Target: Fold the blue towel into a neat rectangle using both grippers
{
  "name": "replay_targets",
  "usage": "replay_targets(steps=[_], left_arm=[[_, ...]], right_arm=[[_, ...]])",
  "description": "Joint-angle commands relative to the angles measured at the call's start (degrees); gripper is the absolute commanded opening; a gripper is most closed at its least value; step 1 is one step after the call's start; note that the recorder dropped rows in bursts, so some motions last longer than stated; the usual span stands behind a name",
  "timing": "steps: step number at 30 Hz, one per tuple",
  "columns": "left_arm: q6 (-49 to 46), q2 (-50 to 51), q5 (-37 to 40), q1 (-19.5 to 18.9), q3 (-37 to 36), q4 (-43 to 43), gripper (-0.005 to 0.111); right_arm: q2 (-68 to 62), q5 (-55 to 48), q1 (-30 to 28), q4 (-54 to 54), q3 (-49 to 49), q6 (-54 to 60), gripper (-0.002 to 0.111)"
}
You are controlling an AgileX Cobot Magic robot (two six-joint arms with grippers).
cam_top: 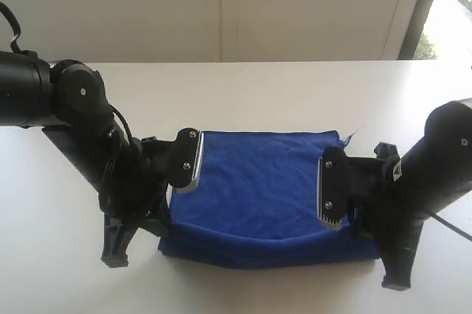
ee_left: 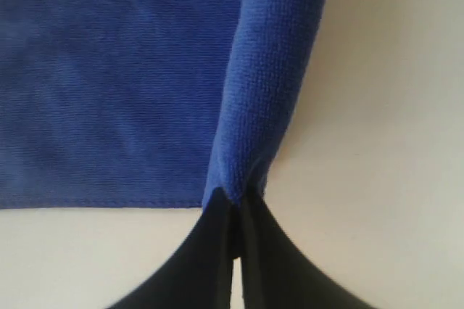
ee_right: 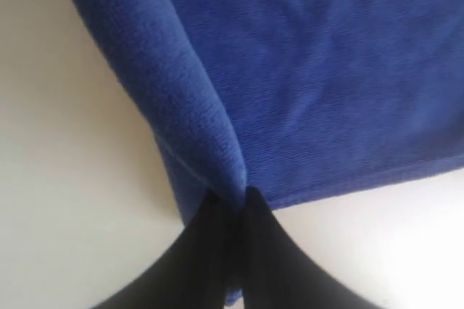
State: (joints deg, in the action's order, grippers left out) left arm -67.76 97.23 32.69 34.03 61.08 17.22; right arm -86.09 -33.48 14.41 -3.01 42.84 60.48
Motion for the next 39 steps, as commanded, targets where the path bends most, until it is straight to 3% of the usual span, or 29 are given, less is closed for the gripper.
replay_targets(steps=[1,11,14,27,39], left_arm=[[0.54,-0.59,-5.94,0.43,-0.41,-0.28,0.0],[0.54,0.51,-24.5,-0.82,-0.41,-0.95,0.0],[0.86,2.04,-27.32,-1.95,-0.41,-0.95,0.0],[-0.16,11.48,-53.6,-2.05,0.21,-1.34,0.0],[-0.16,21.18,-53.69,-2.05,9.7,-1.23,0.0]], right_arm=[[0.54,7.44,-0.19,4.75,0.0,-5.47,0.003],[-1.67,16.76,-1.2,19.56,1.85,-22.51,0.0],[-4.41,17.26,-2.84,19.7,4.65,-23.23,0.0],[-16.87,21.55,-6.58,19.79,15.12,-23.23,0.0],[-25.08,26.26,-7.61,19.79,19.36,-23.23,0.0]])
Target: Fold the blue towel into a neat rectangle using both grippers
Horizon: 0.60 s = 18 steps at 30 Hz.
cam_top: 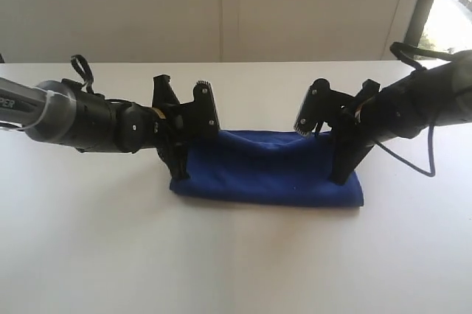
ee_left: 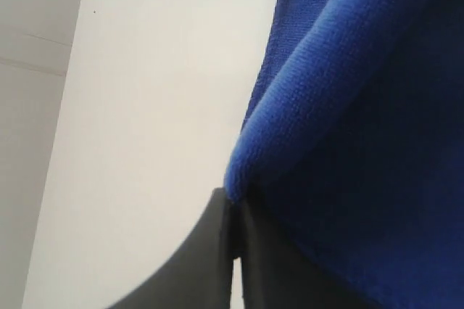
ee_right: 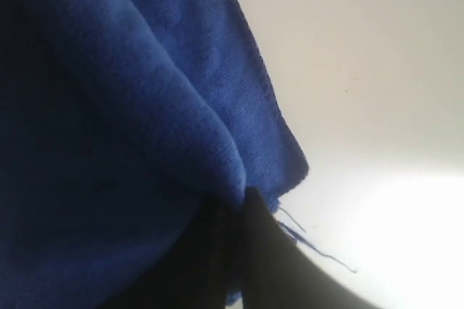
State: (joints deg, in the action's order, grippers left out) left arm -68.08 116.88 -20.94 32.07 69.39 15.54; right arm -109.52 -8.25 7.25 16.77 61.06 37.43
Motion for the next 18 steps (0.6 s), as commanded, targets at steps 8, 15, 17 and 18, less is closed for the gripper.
replay_targets(steps=[8,15,17,18], left_arm=[[0.16,2.43,-0.06,-0.9,1.5,0.45,0.0],[0.45,2.5,1.2,-2.5,1.64,0.56,0.0],[0.45,2.5,1.2,-2.47,1.64,0.56,0.0],[0.45,2.5,1.57,-2.47,1.64,0.56,0.0]], right_arm=[[-2.71,6.41,-0.96,0.01,1.14,-0.18,0.0],[-3.98,9.36,-2.28,-0.33,1.14,-0.18,0.0],[-4.53,9.64,-2.42,-0.46,1.14,-0.29,0.0],[-4.95,9.64,-2.42,-0.46,1.14,-0.65,0.0]])
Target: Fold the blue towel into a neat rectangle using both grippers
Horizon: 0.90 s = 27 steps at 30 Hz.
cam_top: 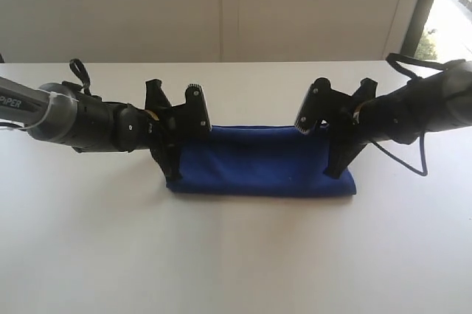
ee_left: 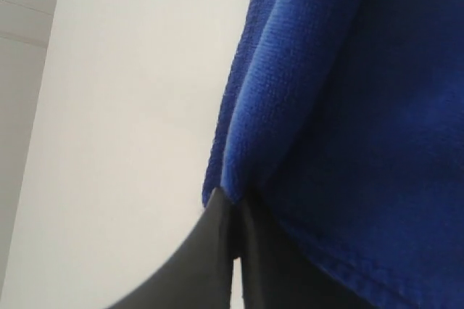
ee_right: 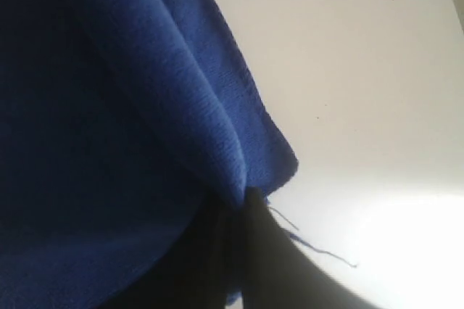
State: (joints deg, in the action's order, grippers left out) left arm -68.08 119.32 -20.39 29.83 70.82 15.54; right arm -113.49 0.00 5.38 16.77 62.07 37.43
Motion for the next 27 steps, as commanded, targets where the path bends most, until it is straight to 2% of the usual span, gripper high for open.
replay_targets(steps=[1,8,10,12,18,21,25,27], left_arm=[[0.45,0.06,1.15,-0.23,0.21,0.56,0.0],[0.6,0.25,2.66,-0.92,0.21,0.56,0.0],[0.6,0.73,2.6,-1.11,0.21,0.56,0.002],[0.6,1.59,2.42,-1.11,0.21,0.56,0.012],[0.6,3.29,1.75,-1.11,0.21,0.56,0.058],[0.6,3.29,-3.58,-1.11,0.21,0.56,0.068],[0.6,3.08,-11.25,-1.11,0.21,0.56,0.069],[0.6,2.38,-12.16,-1.11,0.21,0.56,0.069]], right_arm=[[-1.16,1.38,-0.66,-0.46,0.13,-0.73,0.0],[-2.0,2.77,-0.75,-0.46,0.13,-1.82,0.001],[-2.0,3.33,-0.75,-0.46,0.13,-1.82,0.005],[-2.0,3.46,-0.88,-0.46,0.13,-1.82,0.016],[-2.0,3.47,-0.88,-0.46,0.13,-1.7,0.062],[-1.87,3.83,-0.88,-0.46,0.13,-1.7,0.066],[-0.6,4.27,-0.88,-0.46,0.13,-1.7,0.066],[0.46,5.36,-0.88,-0.46,0.13,-1.7,0.066]])
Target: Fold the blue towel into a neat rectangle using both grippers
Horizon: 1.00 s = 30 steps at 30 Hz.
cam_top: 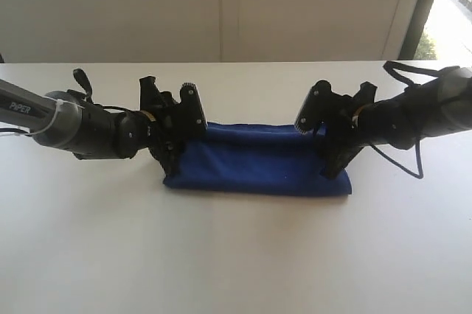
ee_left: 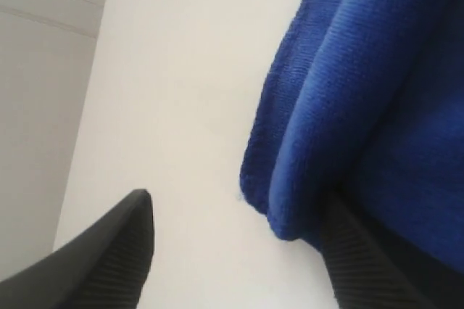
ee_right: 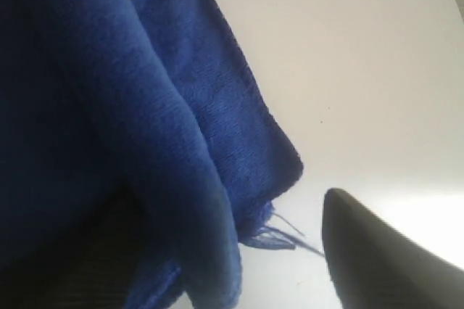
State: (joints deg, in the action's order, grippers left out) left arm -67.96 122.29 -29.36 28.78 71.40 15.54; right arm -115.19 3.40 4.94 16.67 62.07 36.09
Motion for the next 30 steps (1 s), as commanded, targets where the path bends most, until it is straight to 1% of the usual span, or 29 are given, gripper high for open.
replay_targets(steps=[1,5,15,18,22,23,25,27,30], left_arm=[[0.48,-0.92,-3.19,-0.06,-0.38,0.56,0.069],[0.48,-1.71,-3.19,-0.06,-0.38,0.56,0.069],[0.48,-1.69,-4.03,-0.06,-0.38,2.46,0.069],[0.48,-1.69,-6.09,-0.06,-0.38,2.97,0.069],[0.48,-1.69,-11.4,-0.06,-0.38,3.09,0.069],[0.48,-1.69,-13.47,-0.06,-0.38,3.09,0.069],[0.48,-1.69,-14.79,-0.06,-0.38,3.09,0.069],[0.56,-1.69,-13.25,-0.06,-0.38,3.26,0.069],[0.73,-1.95,-6.06,-0.06,-0.38,6.42,0.068]], right_arm=[[2.69,2.58,-0.45,-0.35,0.13,-0.35,0.066],[3.83,3.62,-0.45,-0.35,0.13,-0.09,0.066],[4.34,0.95,-2.71,-0.35,0.13,-0.31,0.066],[4.34,0.95,-3.1,-0.35,0.13,-0.31,0.066],[4.47,0.84,-3.27,-0.63,0.13,-0.31,0.066],[4.47,0.87,-3.27,-0.63,0.13,-0.71,0.066],[4.67,1.01,-3.27,-0.86,0.13,-2.98,0.066],[5.36,1.01,-3.27,-2.17,0.13,-6.22,0.066],[7.5,0.34,-3.27,-4.41,0.13,-12.69,0.063]])
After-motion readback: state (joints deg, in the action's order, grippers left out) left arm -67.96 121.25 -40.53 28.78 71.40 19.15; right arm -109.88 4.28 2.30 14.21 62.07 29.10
